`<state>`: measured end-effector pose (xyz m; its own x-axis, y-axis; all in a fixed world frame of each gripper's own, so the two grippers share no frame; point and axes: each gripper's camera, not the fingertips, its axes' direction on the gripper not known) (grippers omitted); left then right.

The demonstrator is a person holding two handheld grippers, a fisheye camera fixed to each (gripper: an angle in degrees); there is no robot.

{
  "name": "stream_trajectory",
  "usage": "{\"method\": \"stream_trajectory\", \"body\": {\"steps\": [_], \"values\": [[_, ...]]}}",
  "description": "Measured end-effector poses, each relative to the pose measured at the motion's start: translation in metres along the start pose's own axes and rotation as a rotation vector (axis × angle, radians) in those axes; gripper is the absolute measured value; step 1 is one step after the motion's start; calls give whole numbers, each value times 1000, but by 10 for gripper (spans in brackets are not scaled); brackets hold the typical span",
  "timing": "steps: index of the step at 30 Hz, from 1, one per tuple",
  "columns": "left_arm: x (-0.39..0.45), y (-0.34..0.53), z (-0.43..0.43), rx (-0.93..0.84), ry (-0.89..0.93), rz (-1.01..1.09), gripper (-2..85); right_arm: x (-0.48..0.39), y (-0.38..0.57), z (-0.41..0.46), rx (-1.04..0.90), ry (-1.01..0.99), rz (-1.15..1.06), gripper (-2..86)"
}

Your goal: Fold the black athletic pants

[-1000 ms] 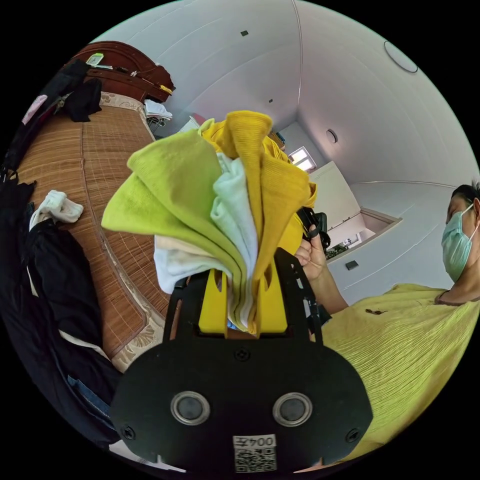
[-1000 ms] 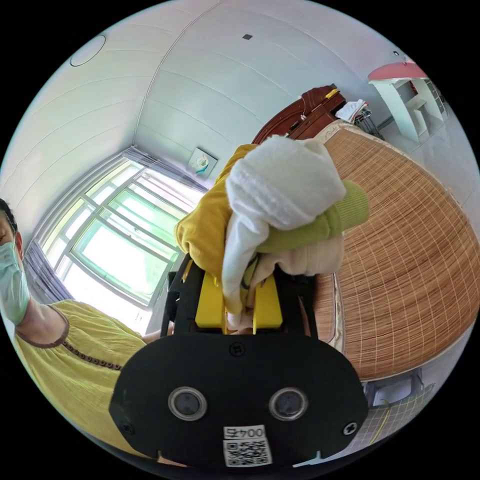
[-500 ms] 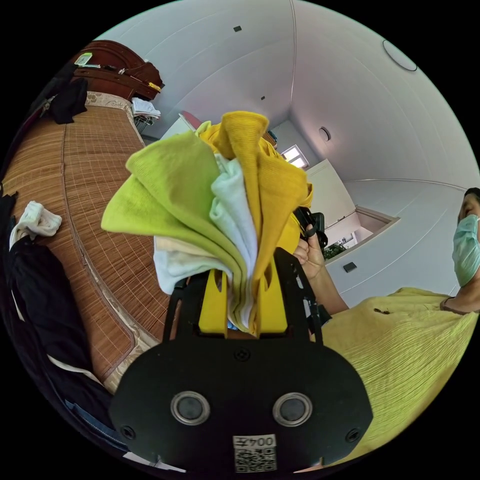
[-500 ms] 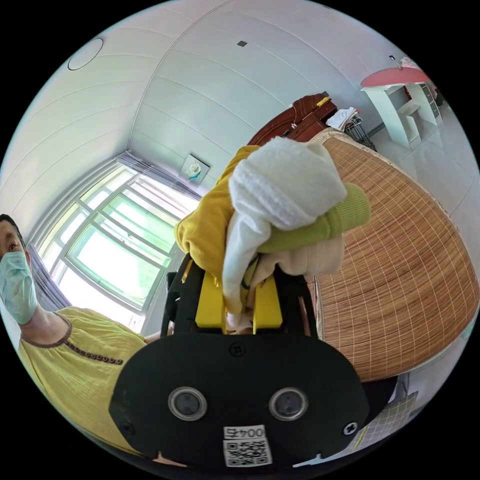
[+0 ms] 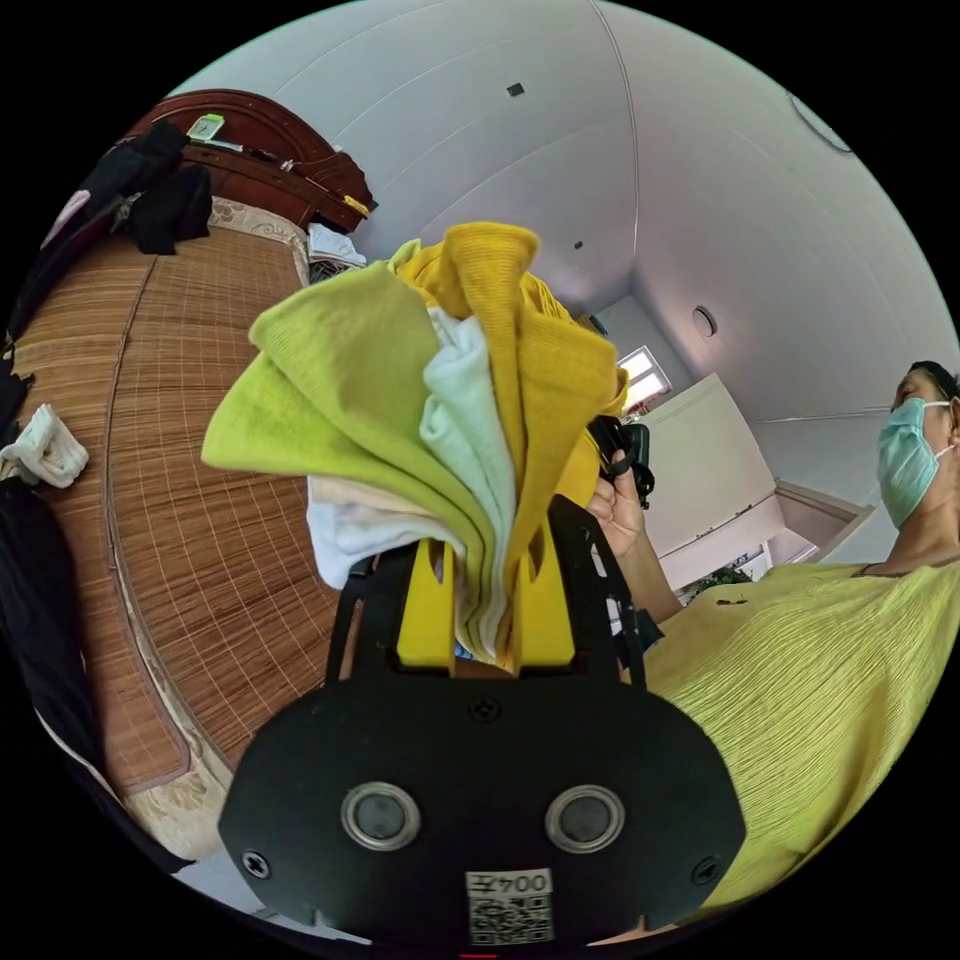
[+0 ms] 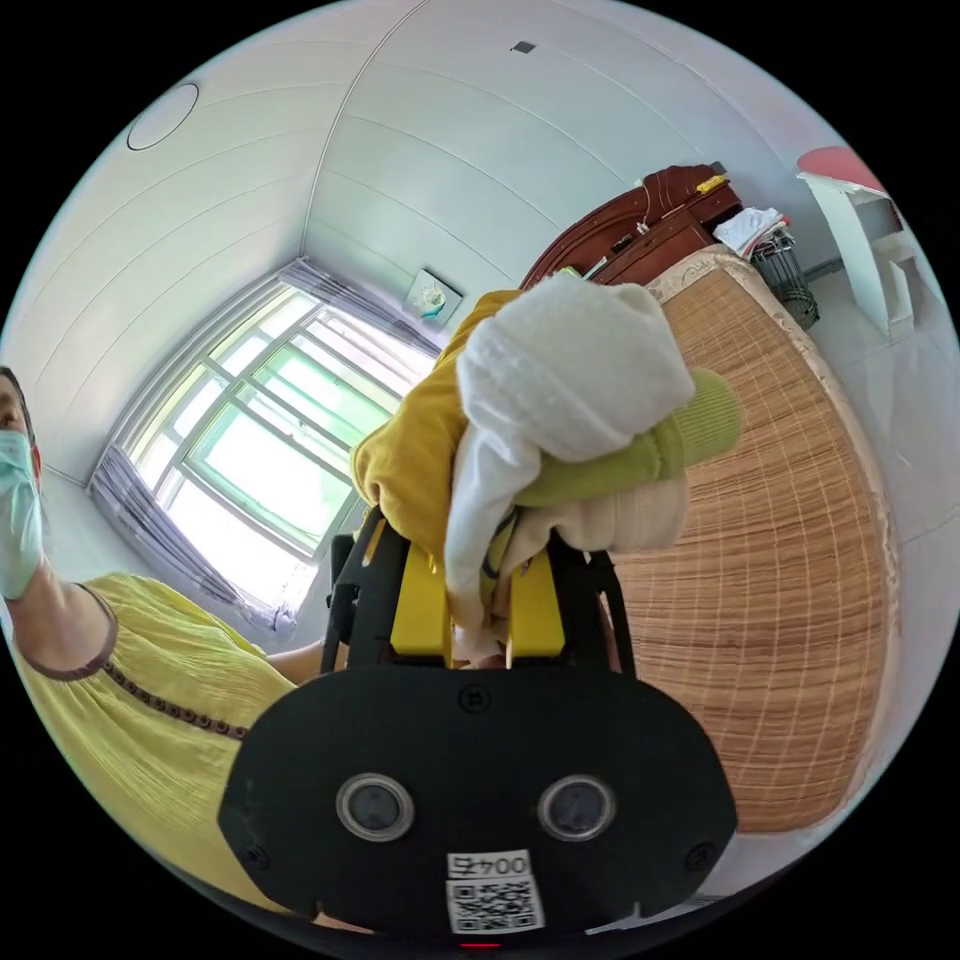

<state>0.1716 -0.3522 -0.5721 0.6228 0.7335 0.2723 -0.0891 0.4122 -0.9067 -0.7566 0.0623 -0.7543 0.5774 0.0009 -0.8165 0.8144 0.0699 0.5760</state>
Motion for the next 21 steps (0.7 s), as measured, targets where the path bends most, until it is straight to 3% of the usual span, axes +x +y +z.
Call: {"method": "stream_trajectory", "body": {"steps": [11,21], "values": [[62,-77,119,-46,12,9,86,101,-42,-115,-2,41,-43,75],[68,-103,135,-208,202,95,86,90,4,-161,116,222,25,74]]}}
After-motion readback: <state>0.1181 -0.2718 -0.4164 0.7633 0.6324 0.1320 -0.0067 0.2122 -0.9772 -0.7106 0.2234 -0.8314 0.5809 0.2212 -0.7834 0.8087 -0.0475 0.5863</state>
